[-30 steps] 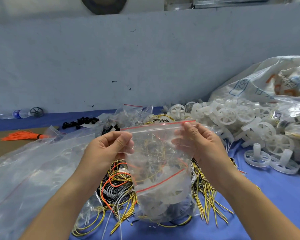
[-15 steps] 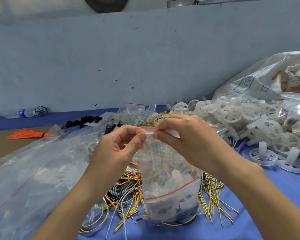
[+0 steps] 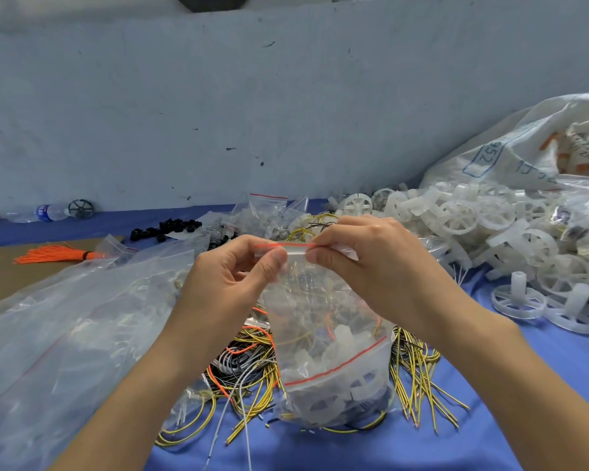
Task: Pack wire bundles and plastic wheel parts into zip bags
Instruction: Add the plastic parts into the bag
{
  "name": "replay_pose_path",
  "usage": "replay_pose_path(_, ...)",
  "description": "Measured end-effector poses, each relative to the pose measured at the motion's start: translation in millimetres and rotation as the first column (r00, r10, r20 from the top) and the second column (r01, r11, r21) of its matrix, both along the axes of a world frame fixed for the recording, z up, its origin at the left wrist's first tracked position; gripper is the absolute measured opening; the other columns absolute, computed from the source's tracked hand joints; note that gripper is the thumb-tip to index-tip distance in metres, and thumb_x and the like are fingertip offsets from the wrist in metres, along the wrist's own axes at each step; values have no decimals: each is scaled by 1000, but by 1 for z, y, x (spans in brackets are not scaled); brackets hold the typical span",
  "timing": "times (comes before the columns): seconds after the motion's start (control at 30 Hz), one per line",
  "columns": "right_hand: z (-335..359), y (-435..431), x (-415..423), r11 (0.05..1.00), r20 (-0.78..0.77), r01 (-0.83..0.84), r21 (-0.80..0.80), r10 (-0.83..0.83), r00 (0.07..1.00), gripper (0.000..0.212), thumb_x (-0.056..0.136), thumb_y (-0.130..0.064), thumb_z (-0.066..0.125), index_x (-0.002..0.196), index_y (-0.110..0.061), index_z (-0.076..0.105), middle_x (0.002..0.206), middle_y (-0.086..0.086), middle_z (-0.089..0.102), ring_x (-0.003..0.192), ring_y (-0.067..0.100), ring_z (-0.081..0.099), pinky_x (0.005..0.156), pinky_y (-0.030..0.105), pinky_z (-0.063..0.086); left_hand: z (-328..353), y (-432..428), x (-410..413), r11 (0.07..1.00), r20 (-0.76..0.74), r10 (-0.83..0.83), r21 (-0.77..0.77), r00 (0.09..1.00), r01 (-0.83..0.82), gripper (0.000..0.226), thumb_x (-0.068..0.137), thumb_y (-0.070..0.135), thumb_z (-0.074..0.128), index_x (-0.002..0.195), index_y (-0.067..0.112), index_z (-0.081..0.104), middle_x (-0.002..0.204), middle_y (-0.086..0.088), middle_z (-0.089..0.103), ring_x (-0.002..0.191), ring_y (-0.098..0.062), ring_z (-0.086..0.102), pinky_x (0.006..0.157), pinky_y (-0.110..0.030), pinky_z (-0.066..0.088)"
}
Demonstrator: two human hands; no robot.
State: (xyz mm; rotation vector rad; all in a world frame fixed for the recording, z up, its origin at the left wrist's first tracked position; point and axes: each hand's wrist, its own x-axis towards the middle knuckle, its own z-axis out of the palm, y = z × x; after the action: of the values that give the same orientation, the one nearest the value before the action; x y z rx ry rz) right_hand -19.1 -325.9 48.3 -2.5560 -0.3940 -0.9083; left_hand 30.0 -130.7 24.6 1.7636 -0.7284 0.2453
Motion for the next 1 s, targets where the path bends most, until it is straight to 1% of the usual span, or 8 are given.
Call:
replay_pose_path(0.17, -1, 7, -2, 998, 25, 2, -70, 0, 1000, 20, 96, -44, 56, 102, -34, 72, 93, -13, 68, 90, 15, 62, 86, 40, 44, 5, -2, -2, 999, 27, -40, 34, 999, 39, 12, 85, 35, 67, 94, 28, 73, 89, 13, 75, 83, -4, 71, 70, -12, 53)
replay_pose_path(0.37, 3, -5, -4, 997, -8, 38, -71, -38, 999, 18, 95, -40, 60, 99, -31, 74, 96, -13, 70, 92, 18, 61, 89, 38, 41, 5, 7, 0, 993, 78, 36, 112, 996, -45, 11, 86, 38, 66, 92, 31, 72, 84, 17, 73, 73, -5, 69, 62, -8, 49)
replay_pose_path(0.43, 4, -7, -4, 997, -7, 44, -61, -45, 999, 18, 95, -40, 60, 99, -30, 75, 96, -12, 70, 93, 19, 61, 90, 40, 41, 6, 9, 0, 984, 131, 66, 154, 989, -86, 11, 87, 40, 65, 91, 32, 71, 84, 21, 72, 76, -1, 68, 65, -5, 46)
replay_pose_path(0.53, 4, -1, -4, 994, -6, 48, -102, -49, 999, 21, 96, -43, 56, 102, -32, 73, 96, -11, 69, 94, 19, 60, 90, 37, 39, 11, 1, -3, 960, 296, 68, 240, 953, -143, 8, 90, 37, 64, 90, 31, 70, 85, 21, 70, 83, 8, 65, 71, -1, 41)
replay_pose_path(0.63, 4, 1, -4, 991, 3, 31, -130, -31, 1000, 23, 96, -44, 55, 103, -33, 73, 96, -12, 69, 94, 19, 60, 89, 36, 39, 13, -3, -4, 927, 444, 66, 304, 894, -220, 13, 93, 38, 62, 92, 28, 70, 84, 18, 68, 82, 6, 63, 71, -5, 40)
replay_pose_path(0.8, 6, -13, -5, 998, -4, 33, -53, -33, 999, 19, 95, -40, 59, 101, -30, 74, 95, -8, 69, 93, 20, 58, 89, 40, 42, 14, 9, -2, 911, 404, 108, 325, 908, -253, 19, 92, 42, 57, 92, 28, 70, 83, 19, 67, 83, 1, 62, 68, -11, 42)
replay_pose_path(0.87, 7, -12, -5, 999, 10, 29, -37, -29, 1000, 18, 95, -38, 60, 100, -29, 75, 93, -7, 69, 93, 20, 59, 87, 41, 43, 16, 8, -4, 901, 422, 120, 333, 899, -277, 22, 94, 46, 56, 92, 28, 69, 84, 18, 67, 82, -1, 62, 70, -20, 46)
replay_pose_path(1.0, 5, -2, -4, 997, 41, -18, -70, 21, 999, 18, 94, -39, 61, 99, -28, 75, 92, -8, 69, 92, 20, 61, 87, 43, 44, 20, -7, -14, 863, 559, 124, 348, 820, -367, 24, 92, 42, 52, 93, 24, 69, 87, 14, 68, 80, -11, 62, 77, -38, 48)
